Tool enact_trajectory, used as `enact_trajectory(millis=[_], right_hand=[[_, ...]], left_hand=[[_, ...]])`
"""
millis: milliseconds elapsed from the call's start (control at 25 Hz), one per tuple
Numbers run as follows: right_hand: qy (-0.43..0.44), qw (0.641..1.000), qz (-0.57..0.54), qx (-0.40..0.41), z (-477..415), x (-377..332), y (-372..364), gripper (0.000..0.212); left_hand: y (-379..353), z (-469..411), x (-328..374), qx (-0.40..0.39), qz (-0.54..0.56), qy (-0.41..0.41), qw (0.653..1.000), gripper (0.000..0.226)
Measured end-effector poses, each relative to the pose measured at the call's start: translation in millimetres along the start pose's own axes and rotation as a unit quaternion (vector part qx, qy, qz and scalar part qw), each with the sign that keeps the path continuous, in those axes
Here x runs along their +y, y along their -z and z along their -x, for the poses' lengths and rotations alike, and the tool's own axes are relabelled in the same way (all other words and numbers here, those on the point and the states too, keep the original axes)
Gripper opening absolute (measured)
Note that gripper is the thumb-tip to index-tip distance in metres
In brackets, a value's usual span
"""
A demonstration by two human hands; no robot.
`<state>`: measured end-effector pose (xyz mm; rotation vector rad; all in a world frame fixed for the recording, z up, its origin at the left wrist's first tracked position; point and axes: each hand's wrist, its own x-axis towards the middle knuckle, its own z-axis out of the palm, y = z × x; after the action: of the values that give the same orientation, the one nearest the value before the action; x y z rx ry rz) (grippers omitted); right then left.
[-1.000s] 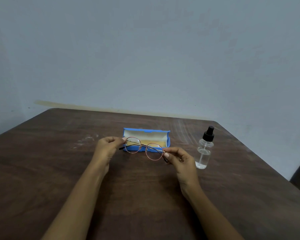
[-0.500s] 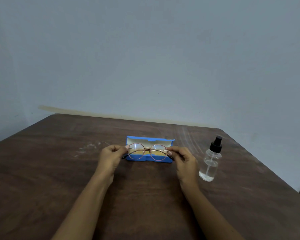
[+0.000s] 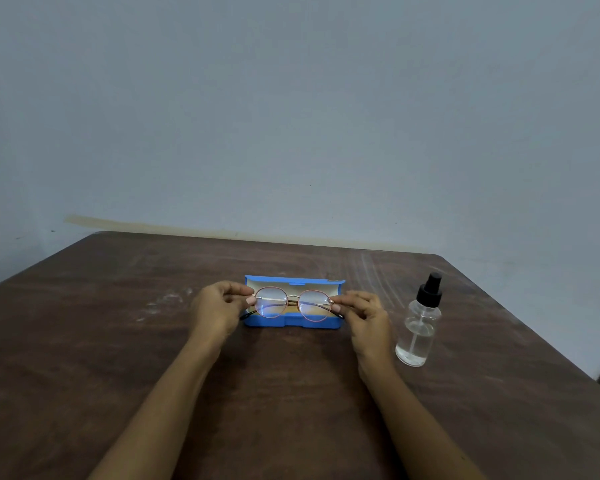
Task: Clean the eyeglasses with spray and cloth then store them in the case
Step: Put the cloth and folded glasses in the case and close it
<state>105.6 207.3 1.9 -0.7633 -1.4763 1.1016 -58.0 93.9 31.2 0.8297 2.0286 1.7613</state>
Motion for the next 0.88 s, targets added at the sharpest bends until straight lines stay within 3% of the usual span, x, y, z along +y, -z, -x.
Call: enact_trajectory(millis=[160,400,880], right_hand=[[-0.014,0.999,-0.015,-0.025,-6,1,0,0.026],[-0.034,0.999,0.002,-0.027,-18,9,-1,0.021],[-0.029,0.997,0.038,-0.06,-37,14,-1,0.02]], left_hand=[[-2,-5,-2,0.008,-0.065,0.002,0.998,0.008],[-10,-15,3,0.035,-0.101,0.004,0.994,0.003],[-20,-20,2,0.068,-0.141,0.008,0.988,0.014]])
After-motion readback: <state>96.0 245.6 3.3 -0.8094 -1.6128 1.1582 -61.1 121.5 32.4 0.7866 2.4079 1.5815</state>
